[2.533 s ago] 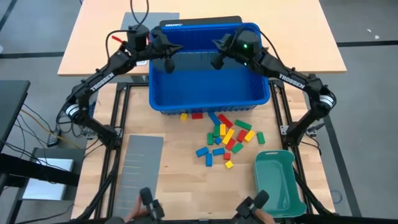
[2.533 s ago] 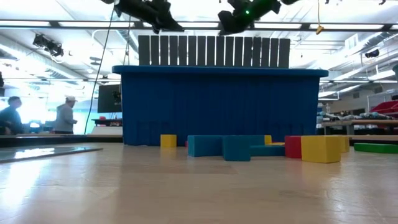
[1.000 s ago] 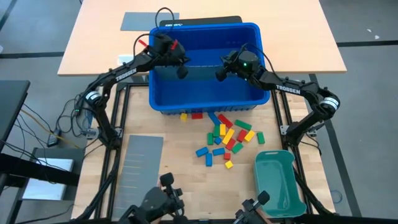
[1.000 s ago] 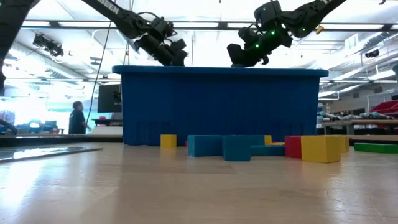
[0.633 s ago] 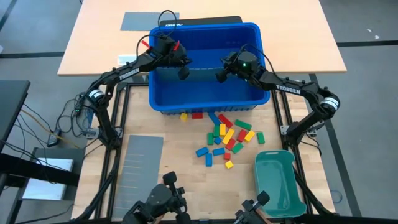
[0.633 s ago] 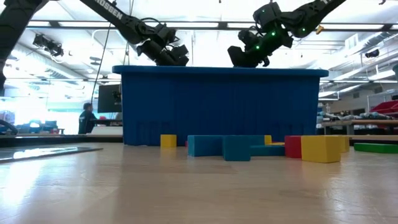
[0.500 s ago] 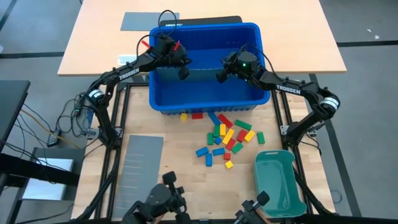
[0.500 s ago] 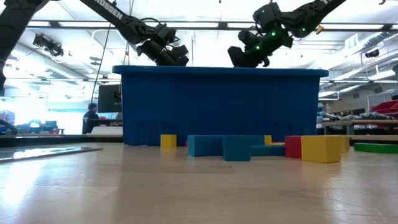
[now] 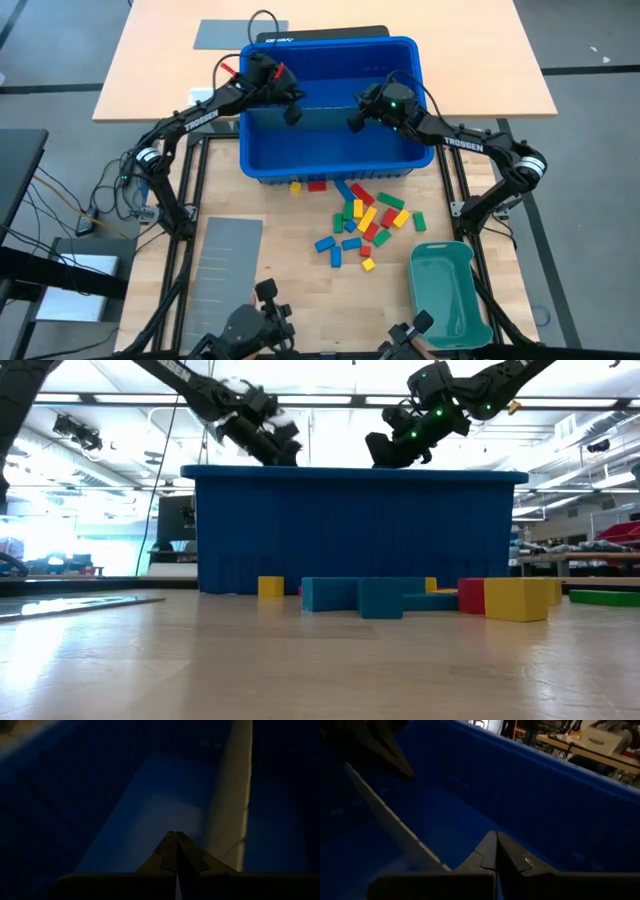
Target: Sort Items/Unsort Items
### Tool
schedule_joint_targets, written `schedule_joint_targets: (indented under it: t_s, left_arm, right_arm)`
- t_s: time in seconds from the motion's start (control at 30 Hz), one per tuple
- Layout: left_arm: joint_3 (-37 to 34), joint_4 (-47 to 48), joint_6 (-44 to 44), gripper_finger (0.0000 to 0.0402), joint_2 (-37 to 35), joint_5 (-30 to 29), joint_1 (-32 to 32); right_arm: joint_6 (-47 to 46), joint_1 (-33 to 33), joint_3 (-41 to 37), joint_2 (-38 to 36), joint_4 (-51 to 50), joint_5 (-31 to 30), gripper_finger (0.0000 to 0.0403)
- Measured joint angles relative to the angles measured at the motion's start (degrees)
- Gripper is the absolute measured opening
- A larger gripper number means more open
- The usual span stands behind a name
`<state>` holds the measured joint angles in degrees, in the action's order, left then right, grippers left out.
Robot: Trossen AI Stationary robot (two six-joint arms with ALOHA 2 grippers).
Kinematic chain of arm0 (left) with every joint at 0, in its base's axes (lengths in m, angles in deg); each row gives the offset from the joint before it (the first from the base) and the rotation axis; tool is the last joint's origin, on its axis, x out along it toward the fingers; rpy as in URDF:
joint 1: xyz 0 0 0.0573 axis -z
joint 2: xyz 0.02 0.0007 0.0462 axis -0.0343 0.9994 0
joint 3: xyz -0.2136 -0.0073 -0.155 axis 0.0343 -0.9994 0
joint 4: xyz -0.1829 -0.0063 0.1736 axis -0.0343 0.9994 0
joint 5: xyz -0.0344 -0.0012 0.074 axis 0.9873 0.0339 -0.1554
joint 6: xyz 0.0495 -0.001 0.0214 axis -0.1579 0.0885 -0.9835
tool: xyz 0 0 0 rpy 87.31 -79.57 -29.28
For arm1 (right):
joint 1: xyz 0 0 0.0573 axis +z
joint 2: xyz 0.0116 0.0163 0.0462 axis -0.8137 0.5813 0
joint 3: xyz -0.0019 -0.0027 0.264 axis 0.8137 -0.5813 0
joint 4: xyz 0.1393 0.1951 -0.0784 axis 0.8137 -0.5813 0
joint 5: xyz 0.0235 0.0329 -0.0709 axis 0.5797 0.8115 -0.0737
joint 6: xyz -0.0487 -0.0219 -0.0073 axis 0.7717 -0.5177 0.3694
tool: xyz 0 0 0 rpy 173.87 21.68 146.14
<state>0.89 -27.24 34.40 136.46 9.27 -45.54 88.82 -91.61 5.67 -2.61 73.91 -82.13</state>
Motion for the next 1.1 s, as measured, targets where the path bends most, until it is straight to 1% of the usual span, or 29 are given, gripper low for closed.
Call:
schedule_joint_targets:
  t_s: [0.17,0.27,0.33,0.43,0.53,0.77,0.83,0.97,1.1]
  left_arm:
    - [0.02,4.44,-0.04,0.0004,-4.51,0.0,0.92]
    - [0.05,8.27,-0.43,0.0004,-7.73,0.22,2.77]
    - [0.13,12.47,-1.39,0.0003,-9.65,-0.01,4.46]
    - [0.13,18.71,-2.48,0.0002,-12.07,-1.5,8.17]
    - [0.13,23.31,-2.51,0.0002,-14.48,-1.51,12.11]
    - [0.13,30.23,3.21,0.0001,-19.63,-1.96,21.28]
    - [0.13,32.7,5.07,0.0001,-20.71,-4.37,24.59]
    - [0.13,38.32,9.4,0.0001,-22.14,-11.02,32.18]
    - [0.13,41.86,14.41,0.0001,-23.01,-16.6,40.66]
  right_arm:
    - [0.67,2.28,0.02,-2.41,0.17,0.0,0.0]
    - [1.11,4.31,0.02,-4.14,-0.68,0.0,0.0]
    - [1.07,5.91,0.04,-5.21,-1.85,0.0,0.0]
    - [0.67,8.67,0.04,-5.89,-4.24,0.02,0.0]
    - [0.34,12.15,0.04,-5.89,-5.81,0.01,0.0]
    - [-1.35,21.69,-0.33,-5.72,-5.21,0.41,0.0]
    - [-1.7,24.26,-1.71,-5.74,-3.88,0.32,0.0]
    - [-4.61,29.34,-5.6,-5.72,-0.56,-1.57,0.0]
    - [-6.59,35.12,-9.14,-5.7,2.93,-6.09,0.0]
